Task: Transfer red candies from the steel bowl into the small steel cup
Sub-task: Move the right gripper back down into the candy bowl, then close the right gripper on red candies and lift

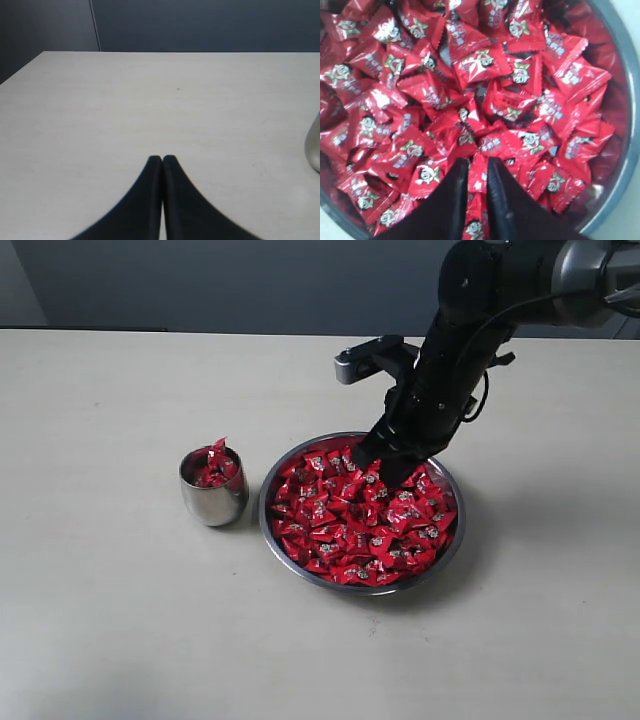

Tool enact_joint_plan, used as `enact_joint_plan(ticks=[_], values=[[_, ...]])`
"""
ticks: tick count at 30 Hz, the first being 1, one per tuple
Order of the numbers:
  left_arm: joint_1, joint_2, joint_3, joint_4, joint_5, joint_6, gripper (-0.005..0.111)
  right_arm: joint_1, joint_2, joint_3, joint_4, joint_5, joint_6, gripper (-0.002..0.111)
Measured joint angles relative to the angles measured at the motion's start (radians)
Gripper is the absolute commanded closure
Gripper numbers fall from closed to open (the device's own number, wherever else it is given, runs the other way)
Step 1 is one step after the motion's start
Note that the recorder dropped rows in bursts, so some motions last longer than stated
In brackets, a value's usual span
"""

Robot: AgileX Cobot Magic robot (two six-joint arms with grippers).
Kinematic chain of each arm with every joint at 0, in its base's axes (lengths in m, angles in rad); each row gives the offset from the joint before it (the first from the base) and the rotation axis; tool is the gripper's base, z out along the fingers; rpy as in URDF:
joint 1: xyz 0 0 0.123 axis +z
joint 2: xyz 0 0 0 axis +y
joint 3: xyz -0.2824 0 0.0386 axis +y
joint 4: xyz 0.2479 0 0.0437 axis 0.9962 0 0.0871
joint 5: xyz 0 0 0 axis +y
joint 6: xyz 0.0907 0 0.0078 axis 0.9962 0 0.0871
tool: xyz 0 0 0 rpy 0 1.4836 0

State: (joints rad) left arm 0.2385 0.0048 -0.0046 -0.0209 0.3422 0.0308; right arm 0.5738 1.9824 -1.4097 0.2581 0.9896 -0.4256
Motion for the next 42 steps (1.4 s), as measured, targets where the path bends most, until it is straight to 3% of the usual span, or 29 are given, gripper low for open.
enact_joint_plan(ticks=[24,31,42], values=[[0.0,0.0,0.0,0.0,0.0,0.0,0.106,0.027,-0.124,0.17,0.139,0.06,-0.07,0.093],[0.0,0.0,0.0,0.0,0.0,0.0,0.106,0.056,-0.156,0.284,0.127,-0.035,-0.091,0.093],[0.0,0.0,0.0,0.0,0.0,0.0,0.106,0.058,-0.172,0.294,0.109,-0.064,-0.099,0.09]])
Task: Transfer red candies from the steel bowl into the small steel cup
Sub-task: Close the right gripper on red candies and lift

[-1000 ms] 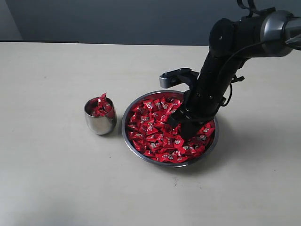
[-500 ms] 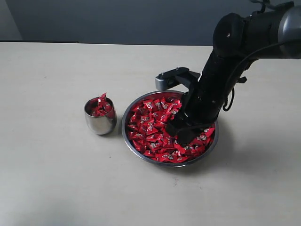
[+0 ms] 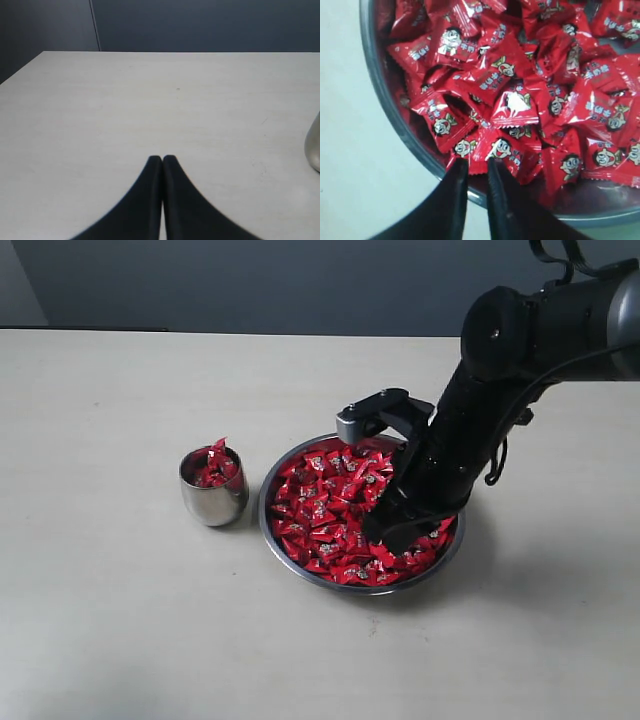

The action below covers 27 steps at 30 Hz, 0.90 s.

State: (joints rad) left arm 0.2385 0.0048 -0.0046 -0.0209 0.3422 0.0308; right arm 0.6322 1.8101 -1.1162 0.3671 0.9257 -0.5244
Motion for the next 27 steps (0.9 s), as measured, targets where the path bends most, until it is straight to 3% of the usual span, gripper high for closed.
enact_joint_plan(ticks=[6,16,27], values=[[0.0,0.0,0.0,0.0,0.0,0.0,0.106,0.041,0.0,0.0,0.002,-0.068,0.074,0.061],[0.0,0.0,0.0,0.0,0.0,0.0,0.106,0.068,0.021,0.0,-0.051,-0.116,0.27,0.061],[0.0,0.0,0.0,0.0,0.0,0.0,0.106,0.07,0.068,0.0,-0.088,-0.102,0.306,0.061]])
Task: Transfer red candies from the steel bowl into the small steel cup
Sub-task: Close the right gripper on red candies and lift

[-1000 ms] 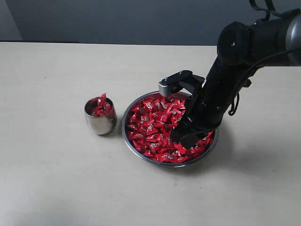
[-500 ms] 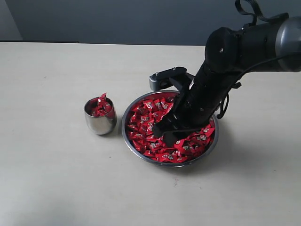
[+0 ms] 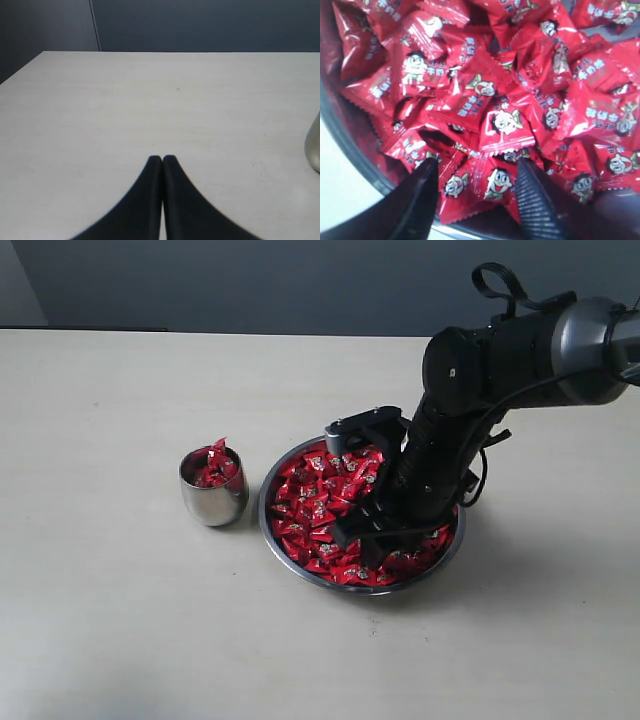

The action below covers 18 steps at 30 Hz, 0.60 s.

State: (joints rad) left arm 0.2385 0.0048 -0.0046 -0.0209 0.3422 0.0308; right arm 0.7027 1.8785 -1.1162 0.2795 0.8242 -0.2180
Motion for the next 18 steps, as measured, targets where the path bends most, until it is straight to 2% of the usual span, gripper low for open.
enact_joint_plan(ticks=[8,18], values=[[0.0,0.0,0.0,0.0,0.0,0.0,0.106,0.0,0.0,0.0,-0.081,0.01,0.054,0.061],[0.0,0.0,0.0,0.0,0.0,0.0,0.106,0.0,0.0,0.0,-0.078,0.012,0.058,0.061]])
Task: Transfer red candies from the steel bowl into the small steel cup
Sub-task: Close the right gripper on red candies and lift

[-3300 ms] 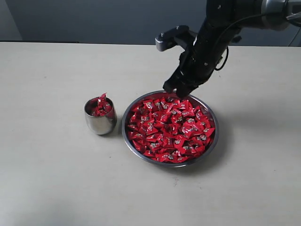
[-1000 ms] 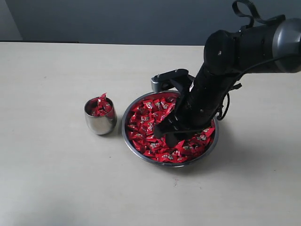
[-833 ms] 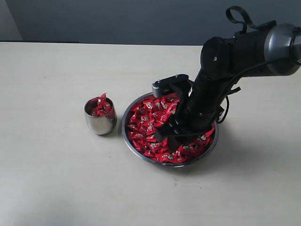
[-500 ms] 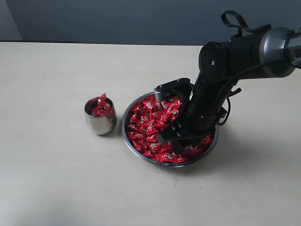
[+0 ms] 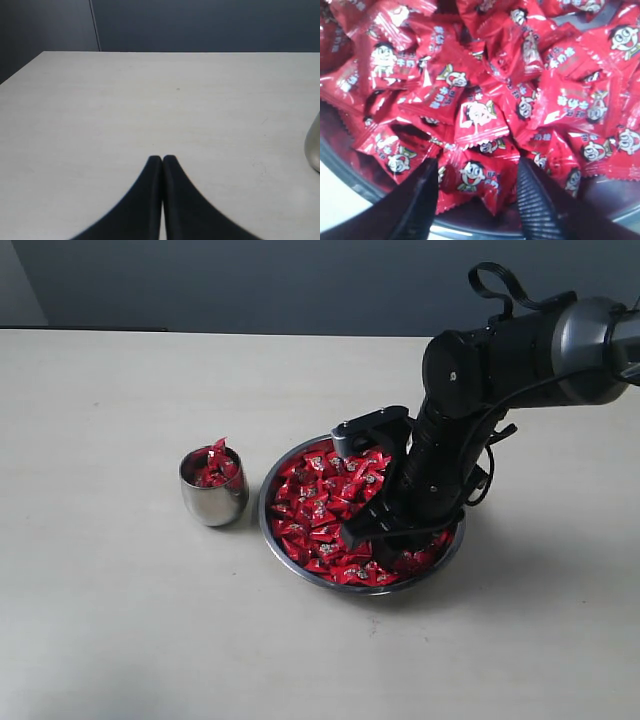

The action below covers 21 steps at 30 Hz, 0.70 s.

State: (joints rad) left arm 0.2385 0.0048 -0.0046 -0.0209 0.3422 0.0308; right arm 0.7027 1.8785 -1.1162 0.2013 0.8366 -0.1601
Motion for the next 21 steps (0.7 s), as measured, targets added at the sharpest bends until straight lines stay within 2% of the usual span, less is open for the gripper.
enact_joint_plan(ticks=[13,14,15,16,18,19,21], values=[[0.0,0.0,0.0,0.0,0.0,0.0,0.106,0.0,0.046,0.0,0.002,-0.002,0.002,0.063],[0.0,0.0,0.0,0.0,0.0,0.0,0.106,0.0,0.046,0.0,0.002,-0.002,0.002,0.072],[0.0,0.0,0.0,0.0,0.0,0.0,0.106,0.0,0.046,0.0,0.002,-0.002,0.002,0.077],[0.0,0.0,0.0,0.0,0.0,0.0,0.106,0.0,0.046,0.0,0.002,-0.002,0.002,0.09],[0.0,0.0,0.0,0.0,0.0,0.0,0.106,0.0,0.046,0.0,0.002,-0.006,0.002,0.103],[0.0,0.0,0.0,0.0,0.0,0.0,0.106,0.0,0.046,0.0,0.002,-0.01,0.002,0.106],[0.0,0.0,0.0,0.0,0.0,0.0,0.106,0.0,0.046,0.0,0.002,-0.011,0.002,0.106]])
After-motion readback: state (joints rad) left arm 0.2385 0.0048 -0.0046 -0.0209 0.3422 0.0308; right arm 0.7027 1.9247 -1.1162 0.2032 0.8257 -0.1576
